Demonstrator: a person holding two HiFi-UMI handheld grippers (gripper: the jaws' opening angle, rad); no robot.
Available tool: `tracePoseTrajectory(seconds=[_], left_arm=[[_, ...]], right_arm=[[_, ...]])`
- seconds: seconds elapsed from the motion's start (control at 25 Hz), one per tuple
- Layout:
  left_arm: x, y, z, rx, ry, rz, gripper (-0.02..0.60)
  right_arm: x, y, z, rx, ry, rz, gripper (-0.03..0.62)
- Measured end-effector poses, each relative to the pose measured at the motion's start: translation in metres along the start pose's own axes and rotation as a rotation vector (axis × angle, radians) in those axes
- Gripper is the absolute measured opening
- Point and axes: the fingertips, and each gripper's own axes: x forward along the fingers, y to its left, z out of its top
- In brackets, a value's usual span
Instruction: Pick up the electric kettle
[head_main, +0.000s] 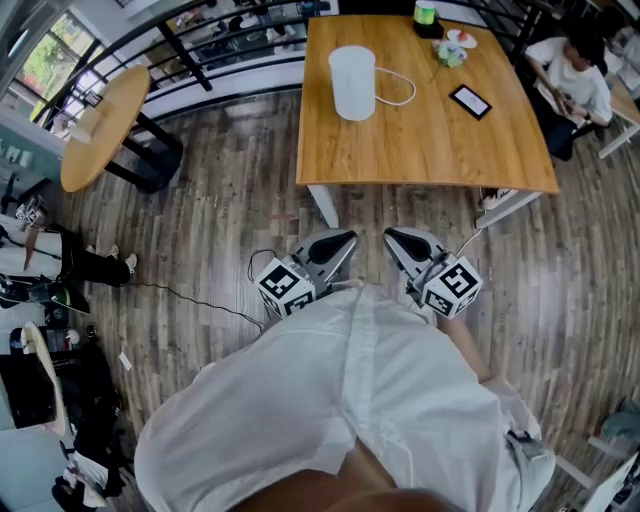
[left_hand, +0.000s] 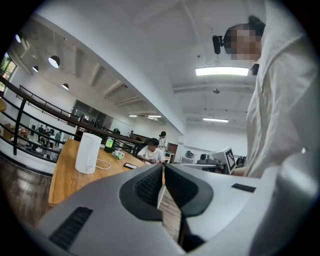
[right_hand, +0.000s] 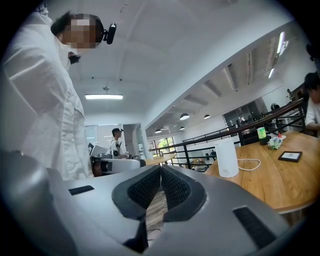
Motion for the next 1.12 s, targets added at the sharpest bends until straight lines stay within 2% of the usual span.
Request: tracePoseTrajectory(seconds=[0.28, 0.44, 0.92, 1.12], left_arm=[[0.005, -0.004, -0.007, -0.010, 0.013, 0.007, 0.017], [0.009, 0.009, -0.005, -0.016, 0.021, 0.010, 0.017], [0.051, 0.101, 0.032, -0.019, -0.013, 0.002, 0.016], [0.068, 0.155, 0.052, -0.035, -0.033, 0.019, 0.017]], right_arm=[[-0.005, -0.012, -0.002, 0.033, -0.008, -0.019, 0.015], [0.004, -0.022, 0.005, 0.038, -0.020, -0.029, 0.015], [0.055, -0.092, 0.021, 0.054, -0.004, -0.096, 0.015], [0.100, -0.122, 0.034, 0.046, 0.018, -0.083, 0.015]])
